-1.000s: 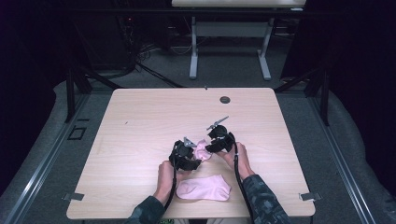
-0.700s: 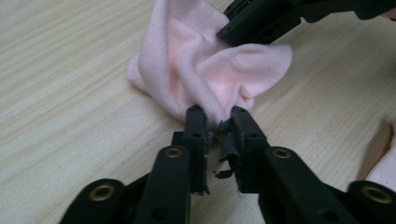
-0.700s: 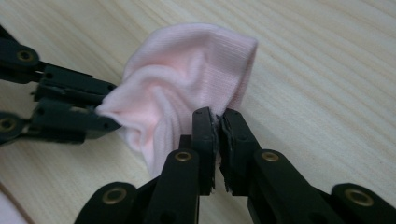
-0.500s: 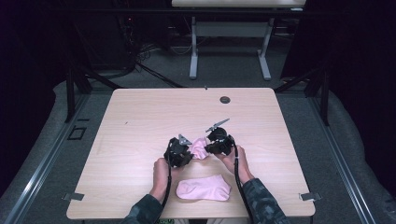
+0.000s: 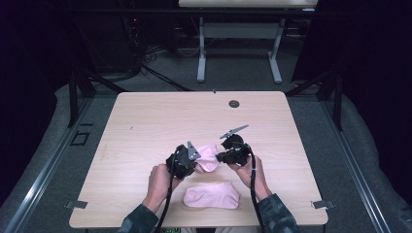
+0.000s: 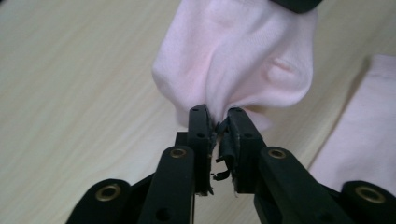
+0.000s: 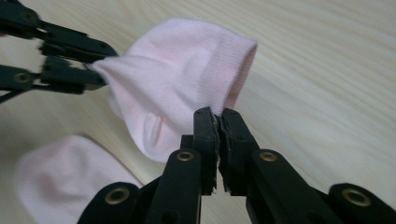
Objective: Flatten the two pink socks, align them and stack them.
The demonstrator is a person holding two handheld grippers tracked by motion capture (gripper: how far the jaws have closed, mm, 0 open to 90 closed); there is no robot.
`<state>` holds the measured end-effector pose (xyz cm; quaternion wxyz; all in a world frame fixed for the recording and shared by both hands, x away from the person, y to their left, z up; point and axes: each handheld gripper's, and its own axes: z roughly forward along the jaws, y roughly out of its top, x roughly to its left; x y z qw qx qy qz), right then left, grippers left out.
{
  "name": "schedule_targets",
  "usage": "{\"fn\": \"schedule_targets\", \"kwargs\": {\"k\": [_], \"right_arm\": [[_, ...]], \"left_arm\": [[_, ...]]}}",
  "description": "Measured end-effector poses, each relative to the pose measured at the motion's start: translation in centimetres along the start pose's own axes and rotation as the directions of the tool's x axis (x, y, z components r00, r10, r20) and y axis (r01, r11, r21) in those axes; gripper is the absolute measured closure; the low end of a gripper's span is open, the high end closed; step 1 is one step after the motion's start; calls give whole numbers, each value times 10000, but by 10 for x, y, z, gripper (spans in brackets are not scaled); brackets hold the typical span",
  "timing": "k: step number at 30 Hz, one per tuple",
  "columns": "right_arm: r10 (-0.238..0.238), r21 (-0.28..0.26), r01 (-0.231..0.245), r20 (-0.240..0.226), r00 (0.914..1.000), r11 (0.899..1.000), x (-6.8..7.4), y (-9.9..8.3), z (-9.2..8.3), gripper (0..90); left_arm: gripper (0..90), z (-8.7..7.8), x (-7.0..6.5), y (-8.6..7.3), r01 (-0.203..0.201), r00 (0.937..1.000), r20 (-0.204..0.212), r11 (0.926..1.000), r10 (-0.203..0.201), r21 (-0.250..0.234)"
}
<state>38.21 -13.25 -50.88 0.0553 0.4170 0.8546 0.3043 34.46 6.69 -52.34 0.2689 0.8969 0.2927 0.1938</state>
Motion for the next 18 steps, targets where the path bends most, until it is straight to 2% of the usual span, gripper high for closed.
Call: {"fn": "schedule_targets", "kwargs": {"k": [2,3,5,8,10,12,13,16,17,18], "right_arm": [[217,303,-225,277,9994,9993,-9,-9,3,852],[281,417,-294,304,9991,9987,-14,-14,5,851],[299,797,-344,570,9979,9962,-23,-22,8,847],[392,1003,-461,699,9968,9939,-33,-31,13,834],[283,1103,-362,722,9970,9932,-36,-35,14,779],[355,974,-428,748,9966,9943,-38,-36,13,701],[396,830,-456,724,9966,9955,-39,-37,11,679],[668,344,-693,700,9953,9970,-41,-38,8,644],[741,274,-762,694,9948,9967,-41,-39,8,643],[637,422,-672,795,9948,9968,-41,-39,9,642]], "left_arm": [[659,7,0,-2,335,9989,316,9994,-335,-8],[614,7,0,-2,335,9989,316,9994,-335,-8],[550,11,4,-6,947,9941,545,9954,-938,-156],[533,13,13,-9,1549,9860,653,9878,-1536,-162],[519,16,19,-11,1865,9805,612,9824,-1868,91],[487,19,24,-12,2177,9745,483,9754,-2192,343],[481,20,27,-13,2399,9688,543,9700,-2417,384],[484,22,35,-15,2909,9546,531,9556,-2932,469],[486,23,37,-15,3057,9502,478,9508,-3080,505],[498,25,39,-15,3118,9479,509,9485,-3146,566]]}}
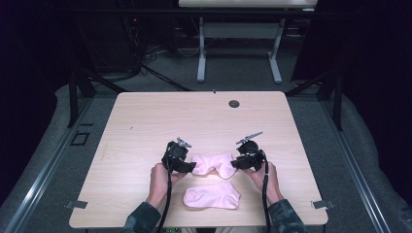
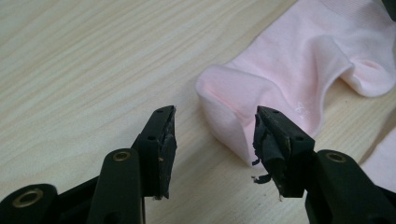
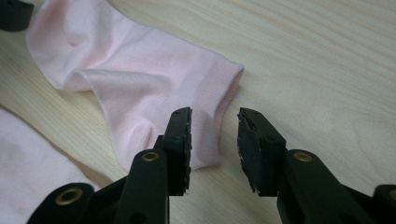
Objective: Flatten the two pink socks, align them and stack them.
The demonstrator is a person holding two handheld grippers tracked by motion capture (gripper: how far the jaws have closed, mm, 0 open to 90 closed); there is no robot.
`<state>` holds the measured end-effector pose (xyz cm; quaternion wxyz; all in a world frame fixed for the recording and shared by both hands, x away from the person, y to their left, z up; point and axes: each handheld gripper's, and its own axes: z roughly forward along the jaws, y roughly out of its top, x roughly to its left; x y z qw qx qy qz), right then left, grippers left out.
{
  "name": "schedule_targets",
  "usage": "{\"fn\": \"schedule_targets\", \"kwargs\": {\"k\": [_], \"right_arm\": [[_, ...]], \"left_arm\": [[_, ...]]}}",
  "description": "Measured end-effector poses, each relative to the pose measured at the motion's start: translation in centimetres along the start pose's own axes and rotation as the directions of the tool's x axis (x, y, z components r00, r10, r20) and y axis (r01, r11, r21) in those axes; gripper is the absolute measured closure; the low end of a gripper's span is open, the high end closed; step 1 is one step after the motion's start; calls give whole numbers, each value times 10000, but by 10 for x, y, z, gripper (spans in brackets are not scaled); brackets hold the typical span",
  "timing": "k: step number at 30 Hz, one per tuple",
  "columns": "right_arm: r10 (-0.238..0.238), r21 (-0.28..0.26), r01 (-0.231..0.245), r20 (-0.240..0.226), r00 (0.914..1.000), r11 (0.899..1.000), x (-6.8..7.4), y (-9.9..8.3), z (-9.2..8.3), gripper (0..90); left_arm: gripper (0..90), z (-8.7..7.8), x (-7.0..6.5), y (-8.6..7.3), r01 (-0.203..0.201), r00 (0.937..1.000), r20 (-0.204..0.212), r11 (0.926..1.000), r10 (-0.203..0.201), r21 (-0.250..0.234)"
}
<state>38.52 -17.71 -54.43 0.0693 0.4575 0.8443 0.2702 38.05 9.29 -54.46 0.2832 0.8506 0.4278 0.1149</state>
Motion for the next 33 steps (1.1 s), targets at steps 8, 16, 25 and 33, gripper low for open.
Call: {"fn": "schedule_targets", "kwargs": {"k": [8,16,25,33], "right_arm": [[-47,166,48,-94,9999,9999,5,0,10,761],[-168,32,168,-43,9999,9999,6,-5,13,870],[-887,279,882,167,9959,9957,2,-5,9,867],[-803,-543,790,-225,9965,9954,4,2,3,653]], "left_arm": [[704,13,5,-1,176,9974,686,9988,-207,452],[880,9,4,-7,-79,9982,600,9992,56,380],[877,-11,3,-33,259,9958,885,9996,-252,-68],[558,-24,10,-31,703,9956,665,9951,-657,-696]]}}
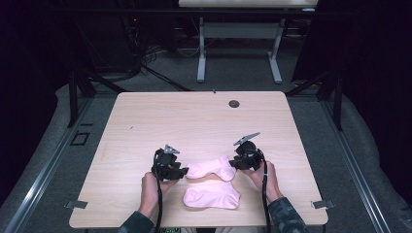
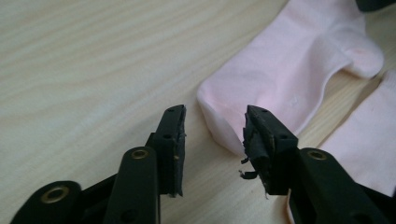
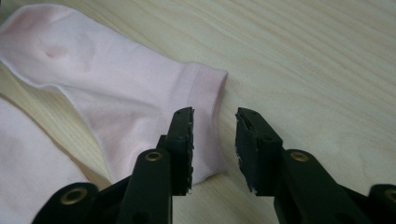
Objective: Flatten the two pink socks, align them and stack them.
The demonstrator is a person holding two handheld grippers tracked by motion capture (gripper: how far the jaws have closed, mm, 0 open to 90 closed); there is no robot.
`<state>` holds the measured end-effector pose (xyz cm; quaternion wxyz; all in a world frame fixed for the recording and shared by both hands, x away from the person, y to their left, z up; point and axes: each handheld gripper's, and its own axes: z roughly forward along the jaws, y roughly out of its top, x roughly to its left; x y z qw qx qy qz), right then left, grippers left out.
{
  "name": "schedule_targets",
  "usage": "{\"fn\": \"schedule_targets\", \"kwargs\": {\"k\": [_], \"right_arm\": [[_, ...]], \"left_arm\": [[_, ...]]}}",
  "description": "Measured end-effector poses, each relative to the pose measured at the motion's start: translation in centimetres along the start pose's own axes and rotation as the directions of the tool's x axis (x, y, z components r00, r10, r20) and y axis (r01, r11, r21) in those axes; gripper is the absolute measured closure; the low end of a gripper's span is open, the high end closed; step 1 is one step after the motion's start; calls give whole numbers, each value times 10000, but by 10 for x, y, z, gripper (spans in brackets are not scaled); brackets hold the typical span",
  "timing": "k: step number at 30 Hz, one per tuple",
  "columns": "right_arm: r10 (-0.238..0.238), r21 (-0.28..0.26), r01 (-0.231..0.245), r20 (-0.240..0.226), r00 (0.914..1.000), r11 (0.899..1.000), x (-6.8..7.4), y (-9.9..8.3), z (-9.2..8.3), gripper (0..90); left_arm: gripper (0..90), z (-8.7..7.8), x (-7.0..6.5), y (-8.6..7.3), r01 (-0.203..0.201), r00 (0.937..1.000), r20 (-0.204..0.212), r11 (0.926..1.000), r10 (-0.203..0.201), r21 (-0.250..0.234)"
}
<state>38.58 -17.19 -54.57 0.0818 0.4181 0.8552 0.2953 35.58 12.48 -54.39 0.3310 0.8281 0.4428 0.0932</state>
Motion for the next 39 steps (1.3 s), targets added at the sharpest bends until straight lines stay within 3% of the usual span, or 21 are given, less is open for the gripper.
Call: {"fn": "schedule_targets", "kwargs": {"k": [1,2,7,9,10,12,13,14,15,17,19,26,35,39], "right_arm": [[-214,285,212,77,9997,9994,-1,2,-1,647],[-51,199,51,26,10000,9998,1,2,1,649],[-325,750,323,19,9995,9967,6,5,13,695],[-191,594,191,-7,9998,9981,10,3,19,732],[-489,895,486,4,9988,9948,10,4,18,754],[-627,961,625,-8,9980,9934,11,4,18,789],[-315,569,308,117,9994,9979,14,2,21,801],[-734,1007,720,96,9973,9923,12,5,19,813],[-852,1071,834,127,9963,9908,13,5,19,822],[-1072,1213,1041,192,9941,9871,14,6,18,839],[-1001,1149,972,194,9948,9886,15,6,19,851],[-703,971,693,74,9975,9929,13,7,13,862],[-775,310,775,-14,9970,9965,21,13,-25,861],[-817,77,818,-95,9966,9966,28,11,-43,861]], "left_arm": [[553,1,1,2,78,10000,20,10000,-78,37],[554,3,1,4,21,10000,20,9999,-21,114],[648,18,-2,6,-372,9993,16,9946,372,974],[703,20,-5,4,-592,9982,55,9925,590,1066],[728,21,-6,4,-680,9977,-5,9915,685,1111],[787,22,-7,3,-843,9963,-63,9890,857,1214],[807,22,-8,3,-905,9957,-98,9880,925,1250],[831,23,-8,3,-961,9951,-111,9869,984,1297],[845,23,-9,3,-1043,9940,-188,9853,1078,1355],[866,24,-11,4,-1188,9920,-256,9825,1237,1431],[873,24,-12,5,-1355,9893,-321,9787,1420,1542],[887,19,-10,7,-1425,9890,-197,9792,1468,1443],[886,-17,-9,14,-1281,9915,324,9897,1262,641],[886,-35,-14,12,-1435,9882,601,9886,1406,462]]}}
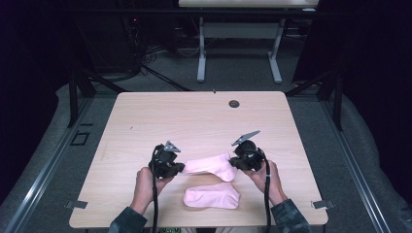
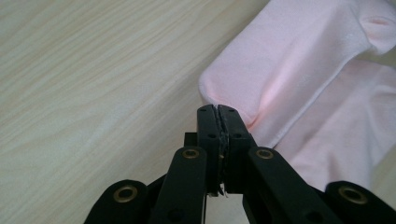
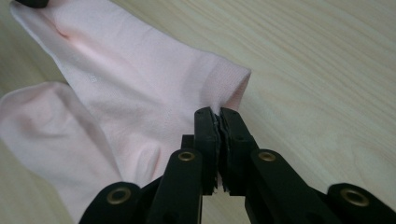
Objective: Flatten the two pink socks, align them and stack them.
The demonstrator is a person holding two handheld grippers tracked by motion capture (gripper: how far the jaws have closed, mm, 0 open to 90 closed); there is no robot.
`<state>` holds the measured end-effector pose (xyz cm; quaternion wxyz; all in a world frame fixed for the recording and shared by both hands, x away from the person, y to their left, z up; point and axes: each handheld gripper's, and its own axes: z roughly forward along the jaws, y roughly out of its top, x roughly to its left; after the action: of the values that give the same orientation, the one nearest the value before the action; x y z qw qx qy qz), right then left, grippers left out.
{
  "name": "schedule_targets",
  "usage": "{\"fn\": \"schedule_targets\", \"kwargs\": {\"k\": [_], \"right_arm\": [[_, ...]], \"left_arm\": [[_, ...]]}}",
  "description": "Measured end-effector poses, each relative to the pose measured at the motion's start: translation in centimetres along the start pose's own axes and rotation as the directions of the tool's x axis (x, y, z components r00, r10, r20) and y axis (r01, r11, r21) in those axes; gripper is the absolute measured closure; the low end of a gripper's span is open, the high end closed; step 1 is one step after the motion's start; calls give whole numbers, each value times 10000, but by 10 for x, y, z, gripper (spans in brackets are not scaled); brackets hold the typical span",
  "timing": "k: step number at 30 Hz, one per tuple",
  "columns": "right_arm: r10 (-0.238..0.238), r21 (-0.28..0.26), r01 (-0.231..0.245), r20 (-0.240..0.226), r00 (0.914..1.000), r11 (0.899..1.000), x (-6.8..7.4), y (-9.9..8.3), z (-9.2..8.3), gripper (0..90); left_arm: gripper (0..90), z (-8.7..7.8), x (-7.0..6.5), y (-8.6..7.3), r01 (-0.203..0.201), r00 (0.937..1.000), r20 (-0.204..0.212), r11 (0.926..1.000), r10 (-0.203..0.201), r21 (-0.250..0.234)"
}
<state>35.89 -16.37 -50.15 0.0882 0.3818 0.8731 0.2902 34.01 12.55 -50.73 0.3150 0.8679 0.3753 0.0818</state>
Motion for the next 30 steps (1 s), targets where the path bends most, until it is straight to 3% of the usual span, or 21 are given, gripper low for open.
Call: {"fn": "schedule_targets", "kwargs": {"k": [6,11,15,20,28,30], "right_arm": [[-151,20,152,-238,9996,9999,16,-11,-22,860],[-75,121,83,-642,9979,9999,25,-24,-28,859],[52,430,-14,-883,9961,9991,29,-42,-21,859],[264,471,-220,-940,9952,9986,32,-58,-19,857],[37,487,8,-912,9958,9988,36,-67,-4,849],[-91,626,136,-705,9975,9979,38,-69,2,834]], "left_arm": [[886,-18,-16,-11,-292,9990,323,9995,297,-155],[886,-17,-27,-26,-427,9982,430,9989,419,173],[886,-11,-31,-36,-288,9968,748,9992,267,279],[886,-9,-39,-38,-472,9946,942,9985,444,281],[879,8,-42,-49,-651,9963,611,9940,599,874],[859,10,-42,-52,-697,9969,437,9932,658,930]]}}
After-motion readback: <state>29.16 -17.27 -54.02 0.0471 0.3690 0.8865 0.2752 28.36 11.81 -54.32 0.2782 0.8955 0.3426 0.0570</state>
